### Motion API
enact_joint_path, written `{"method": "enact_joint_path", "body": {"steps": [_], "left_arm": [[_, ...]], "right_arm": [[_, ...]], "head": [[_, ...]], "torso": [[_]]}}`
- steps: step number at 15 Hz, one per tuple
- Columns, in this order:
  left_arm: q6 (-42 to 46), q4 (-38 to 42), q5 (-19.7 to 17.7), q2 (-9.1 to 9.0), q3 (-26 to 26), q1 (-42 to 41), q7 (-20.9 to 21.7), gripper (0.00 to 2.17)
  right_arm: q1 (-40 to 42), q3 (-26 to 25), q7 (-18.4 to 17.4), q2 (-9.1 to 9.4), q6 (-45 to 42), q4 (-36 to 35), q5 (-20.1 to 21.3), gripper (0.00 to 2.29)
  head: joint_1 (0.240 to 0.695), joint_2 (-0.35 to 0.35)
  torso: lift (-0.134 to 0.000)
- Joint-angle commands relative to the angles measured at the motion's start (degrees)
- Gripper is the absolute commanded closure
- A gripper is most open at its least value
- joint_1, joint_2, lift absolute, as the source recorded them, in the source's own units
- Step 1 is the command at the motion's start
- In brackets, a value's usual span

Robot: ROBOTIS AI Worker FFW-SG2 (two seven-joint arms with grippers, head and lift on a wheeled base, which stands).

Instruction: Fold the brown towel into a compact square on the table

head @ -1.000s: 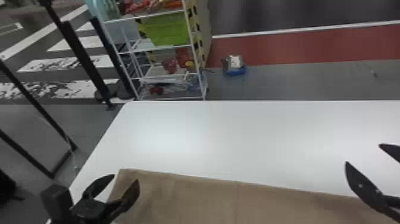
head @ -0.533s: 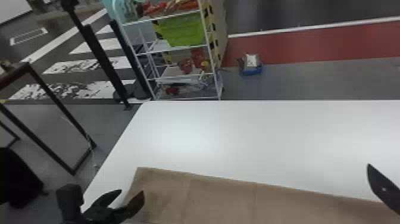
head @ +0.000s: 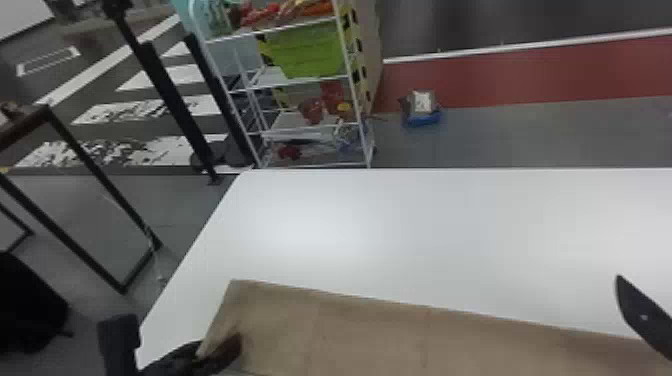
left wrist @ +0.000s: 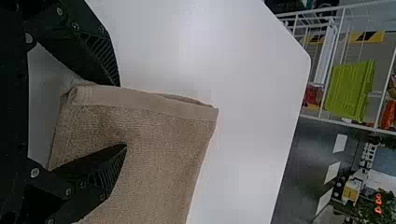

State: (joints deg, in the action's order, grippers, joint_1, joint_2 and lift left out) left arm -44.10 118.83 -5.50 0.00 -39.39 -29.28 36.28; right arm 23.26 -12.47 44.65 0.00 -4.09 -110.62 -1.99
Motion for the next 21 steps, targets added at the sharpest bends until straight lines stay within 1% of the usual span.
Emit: {"method": "enact_joint_path", "body": {"steps": [1,2,3,6,8,10,12,13,14,15,16,17,18,21], "left_arm": [[0.01,0.52,-0.21,-0.15,-0.25,0.01,1.34,0.95],[0.01,0.61,-0.83,-0.15,-0.25,0.01,1.51,1.25],[0.19,0.79,-1.09,-0.15,-0.25,0.01,1.51,1.43],[3.18,3.07,-1.88,-0.15,-0.08,-0.60,2.83,1.44],[10.03,4.30,-4.96,-0.15,0.54,-2.36,3.62,1.44],[14.60,6.15,-7.77,-0.15,2.12,-4.38,5.12,1.44],[14.78,8.61,-11.82,-0.15,3.62,-6.40,7.84,1.44],[14.78,9.49,-12.43,-0.15,4.93,-7.11,8.46,1.44],[15.13,10.28,-11.82,-0.15,6.52,-7.11,8.19,1.44],[16.54,10.98,-10.15,-0.15,7.66,-7.11,6.96,1.44],[16.54,12.04,-9.79,-0.15,8.10,-7.11,6.35,1.44],[15.83,13.36,-9.79,-0.15,8.45,-7.37,6.88,1.44],[15.83,14.94,-9.88,-0.15,9.94,-8.42,6.88,1.44],[16.18,17.93,-9.44,-0.15,17.24,-11.24,6.70,1.44]], "right_arm": [[-0.15,0.07,0.00,0.05,0.18,0.05,0.05,0.18],[-0.32,0.16,0.00,0.05,0.18,0.32,0.05,0.18],[-0.50,0.16,0.00,0.05,0.18,0.58,0.05,0.18],[-0.76,0.07,0.00,0.05,0.18,1.11,0.05,0.18],[-0.94,-0.01,0.00,0.05,0.18,1.46,-0.04,0.18],[-1.20,-0.01,0.00,0.05,0.01,1.63,-0.04,0.18],[-1.73,0.07,0.00,0.05,0.01,2.16,-0.04,0.18],[-1.90,0.07,0.00,0.05,0.18,2.34,-0.04,0.18],[-1.99,0.16,0.09,0.05,0.18,2.43,0.05,0.18],[-1.82,0.34,0.09,0.05,0.01,2.51,-0.39,0.18],[-1.82,0.25,0.09,0.05,0.01,2.60,-0.74,0.18],[-1.73,0.07,0.09,0.05,0.18,2.60,-1.00,0.18],[-1.73,-0.28,0.09,0.05,0.18,2.51,-1.18,0.18],[-1.90,-1.68,0.09,0.05,0.18,2.51,-2.85,0.18]], "head": [[0.695,0.350],[0.695,0.350],[0.695,0.350],[0.695,0.350],[0.695,0.350],[0.695,0.344],[0.695,0.316],[0.695,0.281],[0.695,0.263],[0.695,0.246],[0.695,0.228],[0.695,0.210],[0.695,0.201],[0.695,0.158]], "torso": [[-0.124],[-0.124],[-0.124],[-0.124],[-0.124],[-0.124],[-0.124],[-0.124],[-0.124],[-0.124],[-0.124],[-0.124],[-0.124],[-0.124]]}}
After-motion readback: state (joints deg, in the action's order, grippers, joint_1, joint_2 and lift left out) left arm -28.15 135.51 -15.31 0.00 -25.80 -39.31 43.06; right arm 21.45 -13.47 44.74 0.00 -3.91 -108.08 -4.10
